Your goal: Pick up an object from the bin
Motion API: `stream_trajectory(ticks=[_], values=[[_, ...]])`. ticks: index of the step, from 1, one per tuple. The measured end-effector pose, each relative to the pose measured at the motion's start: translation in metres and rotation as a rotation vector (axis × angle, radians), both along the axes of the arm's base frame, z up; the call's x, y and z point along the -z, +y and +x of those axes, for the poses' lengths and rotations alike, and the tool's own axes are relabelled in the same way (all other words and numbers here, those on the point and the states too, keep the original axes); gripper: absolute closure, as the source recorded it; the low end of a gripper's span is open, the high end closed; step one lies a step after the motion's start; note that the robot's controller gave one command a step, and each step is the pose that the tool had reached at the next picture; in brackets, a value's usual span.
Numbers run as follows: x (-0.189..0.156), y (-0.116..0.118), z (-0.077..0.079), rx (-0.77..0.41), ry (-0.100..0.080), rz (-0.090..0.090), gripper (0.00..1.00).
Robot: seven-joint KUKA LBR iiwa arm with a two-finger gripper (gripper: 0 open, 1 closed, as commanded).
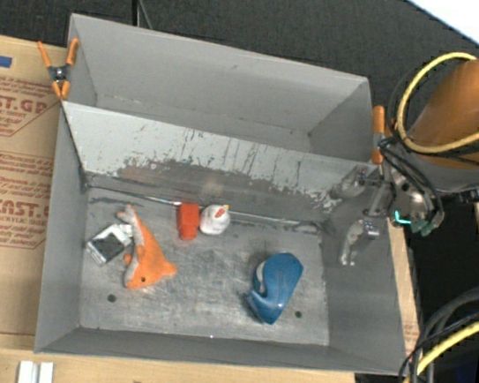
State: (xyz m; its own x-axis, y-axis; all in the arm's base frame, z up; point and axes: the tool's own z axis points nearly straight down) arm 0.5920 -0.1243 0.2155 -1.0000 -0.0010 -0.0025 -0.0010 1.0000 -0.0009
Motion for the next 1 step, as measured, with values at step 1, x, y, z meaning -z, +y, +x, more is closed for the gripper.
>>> stream_trajectory(ticks=[1], values=[[0.0000, 0.0001, 0.0000, 0.000, 0.000, 0.000, 0.00]])
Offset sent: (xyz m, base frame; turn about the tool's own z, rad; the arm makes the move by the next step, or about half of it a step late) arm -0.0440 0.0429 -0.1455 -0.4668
